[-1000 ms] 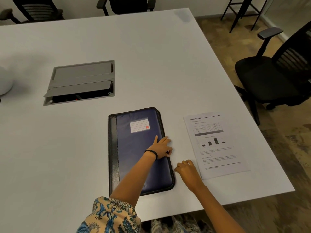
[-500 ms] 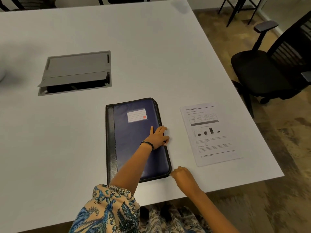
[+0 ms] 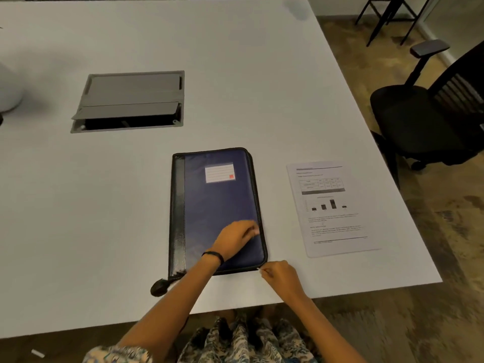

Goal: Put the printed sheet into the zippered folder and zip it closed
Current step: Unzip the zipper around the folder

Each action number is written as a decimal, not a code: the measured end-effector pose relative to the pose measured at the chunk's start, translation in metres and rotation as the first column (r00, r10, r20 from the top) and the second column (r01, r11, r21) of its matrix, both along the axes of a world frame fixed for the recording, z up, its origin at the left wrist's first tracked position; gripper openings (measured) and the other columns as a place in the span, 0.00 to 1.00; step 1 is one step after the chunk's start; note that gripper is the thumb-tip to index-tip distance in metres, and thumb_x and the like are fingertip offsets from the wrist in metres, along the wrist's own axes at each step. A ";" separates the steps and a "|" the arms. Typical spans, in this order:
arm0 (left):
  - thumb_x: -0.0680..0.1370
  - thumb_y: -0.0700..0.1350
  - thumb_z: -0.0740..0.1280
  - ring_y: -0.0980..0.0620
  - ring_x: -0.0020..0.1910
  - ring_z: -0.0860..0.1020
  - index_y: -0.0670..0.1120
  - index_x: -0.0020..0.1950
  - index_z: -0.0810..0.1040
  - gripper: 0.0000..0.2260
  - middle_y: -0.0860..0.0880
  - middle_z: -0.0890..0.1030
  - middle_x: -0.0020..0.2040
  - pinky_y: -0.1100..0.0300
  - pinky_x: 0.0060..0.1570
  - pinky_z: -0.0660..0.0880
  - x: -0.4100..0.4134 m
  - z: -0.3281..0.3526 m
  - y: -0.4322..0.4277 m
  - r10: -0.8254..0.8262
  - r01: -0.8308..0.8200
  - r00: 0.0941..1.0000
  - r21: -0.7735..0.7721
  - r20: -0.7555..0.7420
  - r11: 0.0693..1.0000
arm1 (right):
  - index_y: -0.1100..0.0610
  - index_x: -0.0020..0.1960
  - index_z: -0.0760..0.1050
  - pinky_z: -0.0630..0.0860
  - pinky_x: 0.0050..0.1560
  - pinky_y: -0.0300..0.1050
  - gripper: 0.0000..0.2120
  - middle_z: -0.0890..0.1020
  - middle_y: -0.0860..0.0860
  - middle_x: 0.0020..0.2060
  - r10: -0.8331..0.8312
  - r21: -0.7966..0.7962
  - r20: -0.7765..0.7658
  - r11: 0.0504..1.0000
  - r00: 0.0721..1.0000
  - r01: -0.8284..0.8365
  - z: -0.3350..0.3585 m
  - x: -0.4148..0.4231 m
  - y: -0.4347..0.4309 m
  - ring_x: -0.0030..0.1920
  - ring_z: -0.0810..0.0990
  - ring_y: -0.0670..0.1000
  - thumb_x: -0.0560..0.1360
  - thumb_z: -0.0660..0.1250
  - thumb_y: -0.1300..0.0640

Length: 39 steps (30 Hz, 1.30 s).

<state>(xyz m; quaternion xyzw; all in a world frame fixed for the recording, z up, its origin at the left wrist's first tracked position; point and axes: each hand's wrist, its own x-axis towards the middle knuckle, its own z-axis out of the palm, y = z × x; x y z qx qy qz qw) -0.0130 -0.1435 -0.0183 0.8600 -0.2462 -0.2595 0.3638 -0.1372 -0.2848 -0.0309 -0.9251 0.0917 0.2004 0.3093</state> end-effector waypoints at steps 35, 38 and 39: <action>0.77 0.48 0.63 0.50 0.39 0.83 0.44 0.41 0.83 0.11 0.47 0.87 0.39 0.58 0.45 0.79 -0.104 -0.012 0.003 0.408 -0.364 0.899 0.245 -0.159 0.899 | 0.57 0.47 0.74 0.76 0.35 0.35 0.03 0.82 0.60 0.46 -0.450 0.378 -0.180 0.789 0.875 0.484 -0.013 0.021 -0.011 0.40 0.80 0.52 0.77 0.64 0.57; 0.77 0.47 0.62 0.47 0.41 0.82 0.44 0.42 0.82 0.11 0.46 0.86 0.41 0.55 0.44 0.77 -0.104 -0.009 0.003 0.374 -0.335 0.922 0.276 -0.103 0.901 | 0.63 0.47 0.74 0.75 0.33 0.36 0.09 0.82 0.62 0.46 -0.452 0.340 -0.194 0.801 0.871 0.492 -0.013 0.032 -0.004 0.39 0.79 0.53 0.76 0.65 0.56; 0.77 0.48 0.62 0.47 0.41 0.82 0.44 0.43 0.81 0.11 0.45 0.86 0.41 0.54 0.45 0.77 -0.104 -0.008 0.002 0.365 -0.327 0.926 0.282 -0.096 0.902 | 0.64 0.47 0.73 0.75 0.33 0.37 0.09 0.82 0.63 0.47 -0.452 0.333 -0.200 0.803 0.870 0.494 -0.012 0.034 -0.002 0.39 0.79 0.54 0.76 0.64 0.56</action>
